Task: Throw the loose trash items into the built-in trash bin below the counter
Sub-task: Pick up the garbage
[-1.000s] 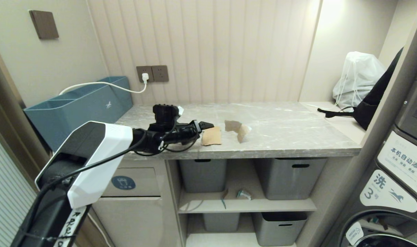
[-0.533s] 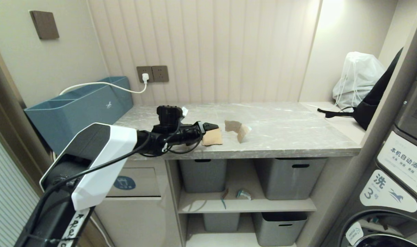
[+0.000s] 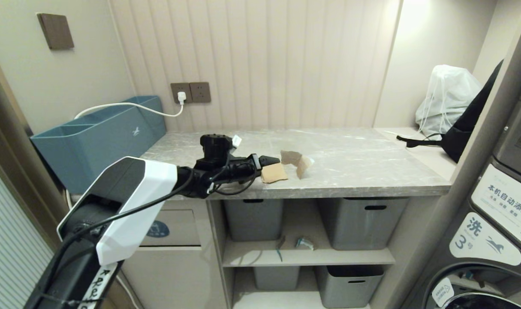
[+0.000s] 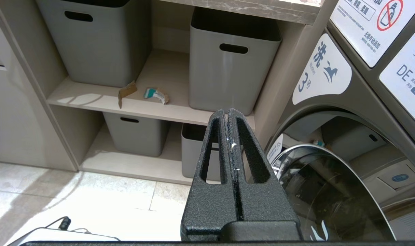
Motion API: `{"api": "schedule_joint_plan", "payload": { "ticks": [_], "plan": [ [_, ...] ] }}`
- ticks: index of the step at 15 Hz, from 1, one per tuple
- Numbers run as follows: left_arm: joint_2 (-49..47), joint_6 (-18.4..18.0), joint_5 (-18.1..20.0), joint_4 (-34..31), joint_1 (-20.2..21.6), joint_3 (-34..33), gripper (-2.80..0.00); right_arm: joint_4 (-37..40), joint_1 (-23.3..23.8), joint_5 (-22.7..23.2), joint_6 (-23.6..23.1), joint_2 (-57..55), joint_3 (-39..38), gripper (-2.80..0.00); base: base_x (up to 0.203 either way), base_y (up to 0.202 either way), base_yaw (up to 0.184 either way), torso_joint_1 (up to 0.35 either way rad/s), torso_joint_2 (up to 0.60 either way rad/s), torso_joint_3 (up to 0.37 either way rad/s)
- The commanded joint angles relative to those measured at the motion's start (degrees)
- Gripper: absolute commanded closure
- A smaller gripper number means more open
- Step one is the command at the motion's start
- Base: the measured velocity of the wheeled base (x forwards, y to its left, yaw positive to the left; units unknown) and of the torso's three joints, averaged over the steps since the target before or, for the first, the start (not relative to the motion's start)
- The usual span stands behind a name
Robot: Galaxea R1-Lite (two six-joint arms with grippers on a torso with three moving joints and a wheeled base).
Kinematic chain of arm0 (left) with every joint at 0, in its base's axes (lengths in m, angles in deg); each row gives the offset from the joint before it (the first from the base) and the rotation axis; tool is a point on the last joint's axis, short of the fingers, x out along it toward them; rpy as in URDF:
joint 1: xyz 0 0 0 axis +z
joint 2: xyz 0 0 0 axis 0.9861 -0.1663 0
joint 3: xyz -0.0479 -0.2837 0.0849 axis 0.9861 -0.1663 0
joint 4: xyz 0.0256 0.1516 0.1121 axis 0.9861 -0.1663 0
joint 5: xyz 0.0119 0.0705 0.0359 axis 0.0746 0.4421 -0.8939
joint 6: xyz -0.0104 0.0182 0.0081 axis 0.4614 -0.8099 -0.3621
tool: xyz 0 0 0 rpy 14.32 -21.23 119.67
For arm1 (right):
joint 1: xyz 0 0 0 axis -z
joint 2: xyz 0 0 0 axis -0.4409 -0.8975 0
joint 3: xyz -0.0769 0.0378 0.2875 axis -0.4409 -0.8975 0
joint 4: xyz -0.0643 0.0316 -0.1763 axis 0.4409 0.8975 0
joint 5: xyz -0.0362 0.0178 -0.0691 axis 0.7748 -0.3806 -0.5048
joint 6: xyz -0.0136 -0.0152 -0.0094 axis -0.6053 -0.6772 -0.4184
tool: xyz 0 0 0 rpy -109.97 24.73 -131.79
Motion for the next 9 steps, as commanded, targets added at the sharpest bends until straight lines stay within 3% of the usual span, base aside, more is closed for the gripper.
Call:
{"api": "schedule_joint_plan", "payload": {
  "ticks": [1, 5, 6, 9],
  "plan": [
    [-0.7, 0.2, 0.9, 0.3, -0.5, 0.0, -2.8, 0.1, 0.0, 0.1, 0.0, 0.0, 0.0, 0.0, 0.0, 0.0, 0.0, 0.0, 0.0, 0.0],
    [-1.5, 0.2, 0.7, 0.5, -1.0, 0.0, -2.8, 0.1, 0.0, 0.1, -0.1, 0.0, 0.0, 0.0, 0.0, 0.0, 0.0, 0.0, 0.0, 0.0],
    [-1.4, 0.3, 0.9, 0.5, -0.9, 0.0, 0.0, 0.1, 0.0, 0.1, -0.1, 0.0, 0.0, 0.0, 0.0, 0.0, 0.0, 0.0, 0.0, 0.0],
    [-1.4, 0.3, 0.9, 0.5, -0.9, 0.0, 0.0, 0.1, 0.0, 0.1, -0.1, 0.0, 0.1, 0.0, 0.0, 0.0, 0.0, 0.0, 0.0, 0.0]
  ]
}}
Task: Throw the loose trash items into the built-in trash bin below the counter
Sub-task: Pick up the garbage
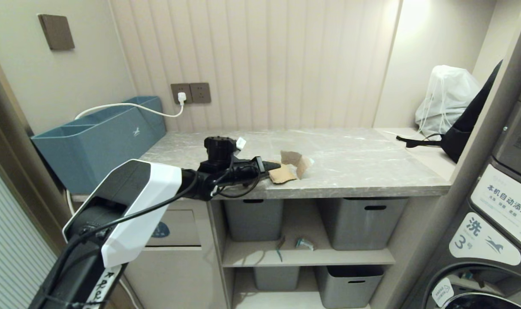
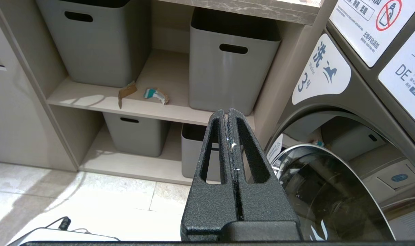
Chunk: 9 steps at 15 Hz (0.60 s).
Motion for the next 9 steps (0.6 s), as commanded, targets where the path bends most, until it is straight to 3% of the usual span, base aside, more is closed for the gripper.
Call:
{"api": "schedule_joint_plan", "payload": {
  "ticks": [1, 9],
  "plan": [
    [-0.2, 0.2, 0.2, 0.0, 0.0, 0.0, 0.0, 0.1, 0.0, 0.0, -0.1, 0.0, -0.1, 0.0, 0.0, 0.0, 0.0, 0.0, 0.0, 0.0],
    [0.8, 0.9, -0.8, 0.0, 0.3, -0.2, 0.0, 0.1, 0.0, 0.1, -0.2, 0.0, 0.0, 0.0, 0.0, 0.0, 0.0, 0.0, 0.0, 0.0]
  ]
}}
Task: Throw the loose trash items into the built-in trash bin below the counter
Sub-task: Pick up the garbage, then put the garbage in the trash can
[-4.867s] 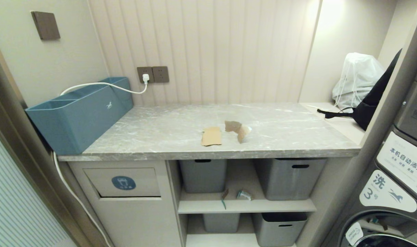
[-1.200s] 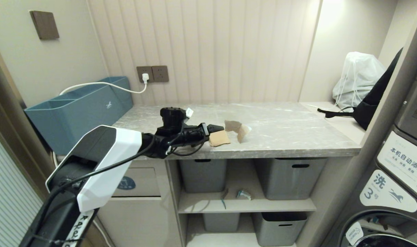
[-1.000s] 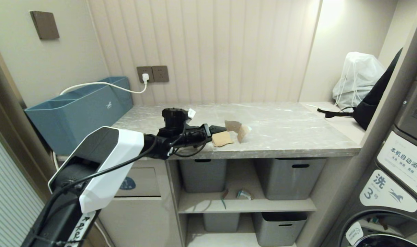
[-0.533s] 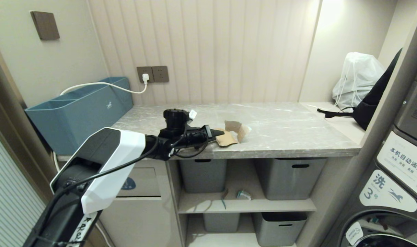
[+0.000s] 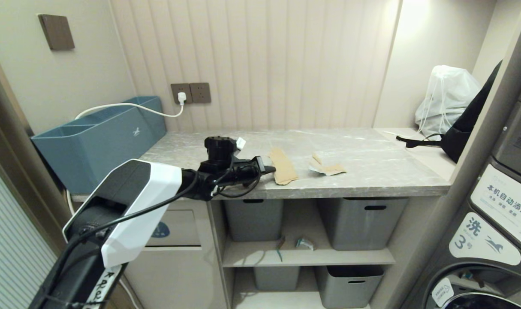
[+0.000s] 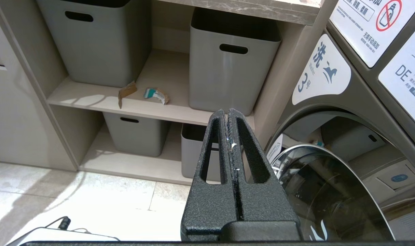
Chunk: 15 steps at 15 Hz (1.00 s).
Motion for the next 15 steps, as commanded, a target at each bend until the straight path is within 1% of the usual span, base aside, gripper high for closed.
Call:
{"api": "schedule_joint_plan", "payload": {
  "ticks": [1, 2, 4, 6, 7, 9, 12, 13, 14, 15],
  "plan": [
    [1.1, 0.4, -0.9, 0.2, 0.3, 0.0, 0.0, 0.1, 0.0, 0.1, -0.1, 0.0, 0.0, 0.0, 0.0, 0.0, 0.0, 0.0, 0.0, 0.0],
    [2.3, 0.4, -3.0, 0.2, 1.0, -0.1, 0.0, 0.1, 0.0, 0.1, -0.1, 0.0, 0.0, 0.0, 0.0, 0.0, 0.0, 0.0, 0.0, 0.0],
    [6.0, 0.3, -5.9, 0.0, 3.1, -0.8, 0.0, 0.1, 0.0, 0.2, 0.2, 0.0, 0.0, 0.0, 0.0, 0.0, 0.0, 0.0, 0.0, 0.0],
    [12.6, -0.1, -8.4, 0.1, 5.1, -5.5, 0.0, 0.1, 0.0, 0.2, 0.3, 0.0, 0.0, 0.0, 0.0, 0.0, 0.0, 0.0, 0.0, 0.0],
    [17.9, -0.9, -9.0, 0.2, 6.2, -10.0, 0.0, 0.1, 0.0, 0.2, 0.1, 0.0, 0.0, 0.0, 0.0, 0.0, 0.0, 0.0, 0.0, 0.0],
    [30.7, -4.5, -9.7, 0.6, 8.2, -23.1, 0.0, 0.1, 0.0, 0.2, 0.3, 0.0, 0.1, 0.0, 0.0, 0.0, 0.0, 0.0, 0.0, 0.0],
    [54.1, -11.3, -10.3, 1.8, 11.6, -45.7, 0.0, 0.1, 0.0, 0.2, 0.7, 0.0, 0.1, 0.0, 0.0, 0.0, 0.0, 0.0, 0.0, 0.0],
    [61.9, -13.3, -10.7, 2.1, 13.7, -53.6, 0.0, 0.1, 0.0, 0.1, 1.0, 0.0, 0.1, 0.0, 0.0, 0.0, 0.0, 0.0, 0.0, 0.0],
    [69.9, -15.1, -11.1, 2.5, 16.7, -61.8, 0.0, 0.1, 0.0, 0.0, 2.1, 0.0, 0.1, 0.0, 0.0, 0.0, 0.0, 0.0, 0.0, 0.0],
    [76.4, -16.5, -11.5, 2.9, 20.1, -68.3, 0.0, 0.1, 0.0, -0.1, 3.9, 0.0, 0.2, 0.0, 0.0, 0.0, 0.0, 0.0, 0.0, 0.0]
  ]
}}
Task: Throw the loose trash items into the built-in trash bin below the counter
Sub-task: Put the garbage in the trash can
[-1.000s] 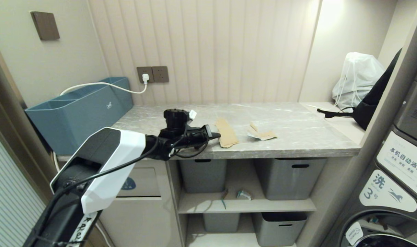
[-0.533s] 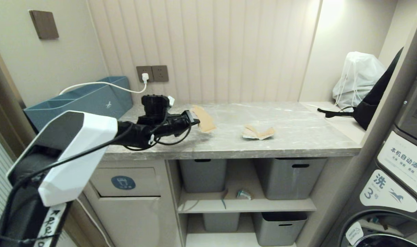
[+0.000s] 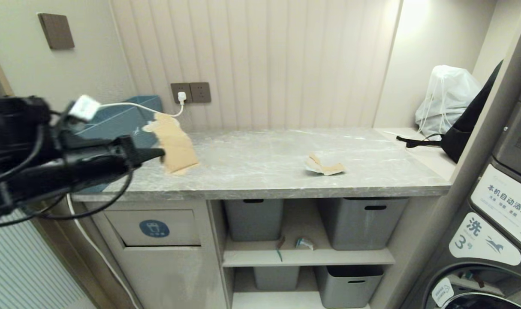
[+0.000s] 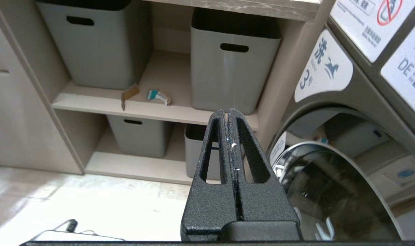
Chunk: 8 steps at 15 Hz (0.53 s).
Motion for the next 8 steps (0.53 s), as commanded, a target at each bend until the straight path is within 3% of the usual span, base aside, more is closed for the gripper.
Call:
{"api": "schedule_joint_plan", "payload": {
  "ticks": [1, 3, 5, 8],
  "plan": [
    [19.8, -1.5, -0.2, 0.4, 6.5, -12.5, 0.0, -0.1, 0.0, -0.6, 2.8, -0.1, 0.1, 0.0, 0.0, 0.0, 0.0, -0.076, 0.18, 0.114],
    [27.9, -4.2, -1.1, 0.9, 17.1, -23.3, 0.0, -0.5, 0.0, -1.0, 2.9, -0.1, 0.0, 0.0, 0.0, 0.0, 0.0, -0.163, 0.38, 0.21],
    [29.6, -6.5, -4.2, 1.3, 24.8, -29.3, 0.0, -0.5, 0.0, -1.0, 2.8, -0.1, 0.0, 0.0, 0.0, 0.0, 0.0, -0.207, 0.48, 0.267],
    [25.4, -5.9, -6.0, 1.5, 28.9, -35.5, 0.0, -0.5, 0.0, -1.0, 2.8, -0.1, 0.0, 0.0, 0.0, 0.0, 0.0, -0.216, 0.5, 0.281]
  ]
}}
